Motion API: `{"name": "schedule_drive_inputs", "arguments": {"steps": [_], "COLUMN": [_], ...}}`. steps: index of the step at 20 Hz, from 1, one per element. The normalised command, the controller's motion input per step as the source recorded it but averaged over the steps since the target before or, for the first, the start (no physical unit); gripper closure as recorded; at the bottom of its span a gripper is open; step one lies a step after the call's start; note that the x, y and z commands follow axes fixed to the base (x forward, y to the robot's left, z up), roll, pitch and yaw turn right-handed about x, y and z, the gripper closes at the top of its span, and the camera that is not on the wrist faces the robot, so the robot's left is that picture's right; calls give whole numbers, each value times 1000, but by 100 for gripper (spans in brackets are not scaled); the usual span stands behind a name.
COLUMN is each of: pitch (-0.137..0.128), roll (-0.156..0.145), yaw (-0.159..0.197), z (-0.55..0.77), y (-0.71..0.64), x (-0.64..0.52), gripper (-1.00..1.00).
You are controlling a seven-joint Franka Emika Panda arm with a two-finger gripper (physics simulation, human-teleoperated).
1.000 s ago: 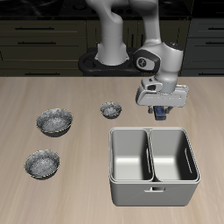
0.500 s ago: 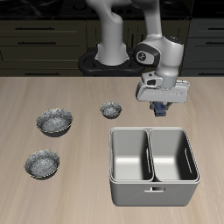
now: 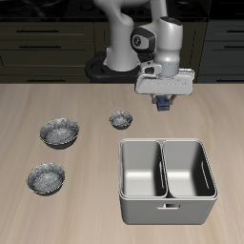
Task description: Place the cream cheese in the largest bowl
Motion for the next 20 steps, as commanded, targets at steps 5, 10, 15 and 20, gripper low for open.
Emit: {"name": "schedule_drive_inputs", "arguments": {"steps": [5,10,15,20], "pitch": [32,17,-25,-41], "roll": [80,120,5,-32], "yaw": [-27,-109,-14,41], "z": [786,570,495,448], "y": [-600,-657,-708,-679], "x": [160,204,180,195], "gripper": [100,100,100,100]}}
